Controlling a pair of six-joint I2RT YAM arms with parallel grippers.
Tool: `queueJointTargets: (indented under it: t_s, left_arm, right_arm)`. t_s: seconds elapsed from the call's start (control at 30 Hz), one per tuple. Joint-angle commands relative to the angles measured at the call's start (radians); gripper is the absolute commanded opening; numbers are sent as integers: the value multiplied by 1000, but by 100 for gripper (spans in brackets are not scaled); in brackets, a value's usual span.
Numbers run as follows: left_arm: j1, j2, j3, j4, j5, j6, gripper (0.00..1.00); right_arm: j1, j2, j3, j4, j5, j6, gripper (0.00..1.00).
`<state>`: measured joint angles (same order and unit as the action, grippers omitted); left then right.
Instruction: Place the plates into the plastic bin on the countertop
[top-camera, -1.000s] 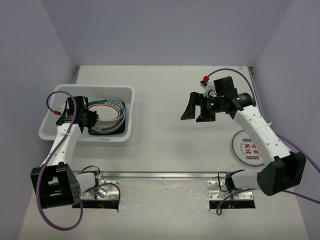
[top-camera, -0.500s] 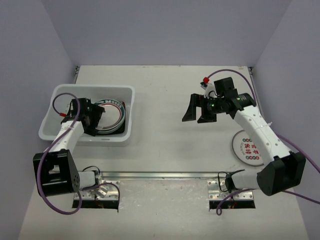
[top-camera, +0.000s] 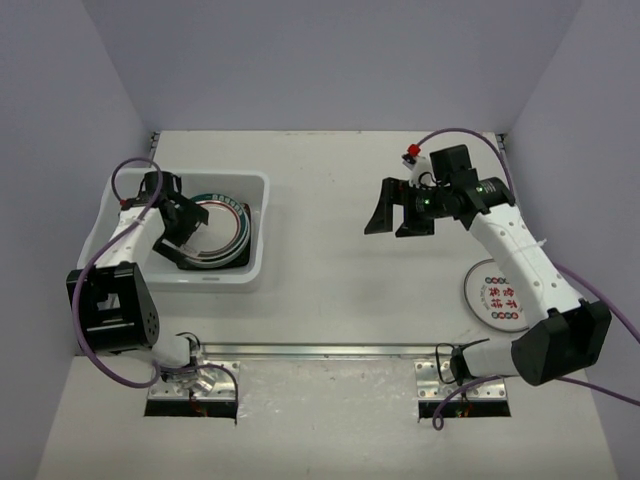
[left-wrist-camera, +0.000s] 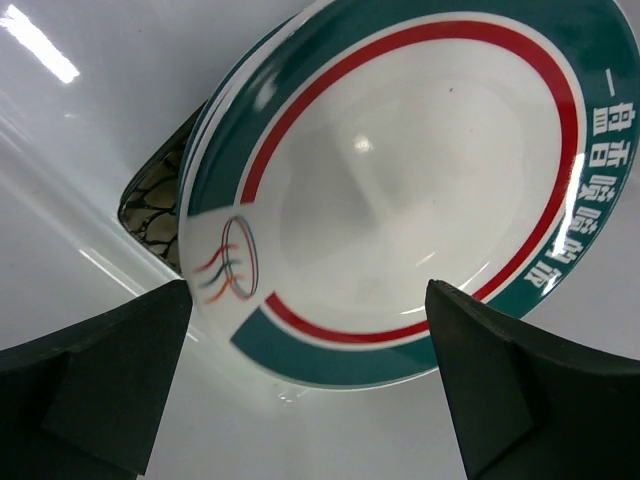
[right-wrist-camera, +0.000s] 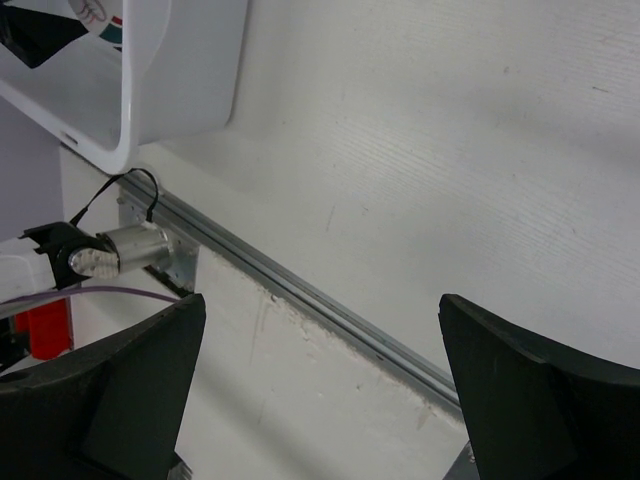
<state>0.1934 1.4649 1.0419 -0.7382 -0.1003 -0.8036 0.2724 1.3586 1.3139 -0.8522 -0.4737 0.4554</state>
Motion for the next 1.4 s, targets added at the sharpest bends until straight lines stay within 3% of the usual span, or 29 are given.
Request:
queueJointTargets:
  t_s: [0.0, 0.13, 0.23, 0.3, 0.37, 0.47, 0.67, 0.87, 1.0, 1.17, 1.37]
  left_arm:
    - [-12, -38, 49, -75, 65, 133, 100]
    - [-27, -67, 60, -88, 143, 193, 100]
    - [-67, -195, 75, -1, 261, 231, 100]
    - [-154, -252, 115, 82, 286, 241, 100]
    - [-315, -275, 165, 119, 249, 232, 100]
    - [-445, -238, 223, 174, 291, 192, 100]
    - [-748, -92, 173, 459, 331, 65, 100]
    - [-1010, 278, 206, 823, 378, -107, 100]
    - [-1103, 551, 371, 951, 436, -201, 100]
    - [-1176, 939, 675, 973, 464, -324, 100]
    - [-1235, 1201, 995, 860, 396, -410, 100]
  right_arm:
    - [-12, 14, 129, -37, 38, -47, 99]
    - [-12, 27, 201, -63, 44, -53, 99]
    - [-13, 26, 249, -76, 68, -41, 99]
    - [-14, 14, 262, -79, 91, -23, 99]
    - [-15, -15, 267, -71, 129, 10, 99]
    - [-15, -82, 261, -70, 211, 79, 99]
    - [-15, -354, 185, 15, 325, 232, 99]
    - [-13, -522, 141, 49, 308, 339, 99]
    - [-15, -619, 77, 57, 293, 388, 99]
    - [-15, -655, 79, -49, 329, 390, 99]
    - [-15, -651, 96, -161, 323, 430, 99]
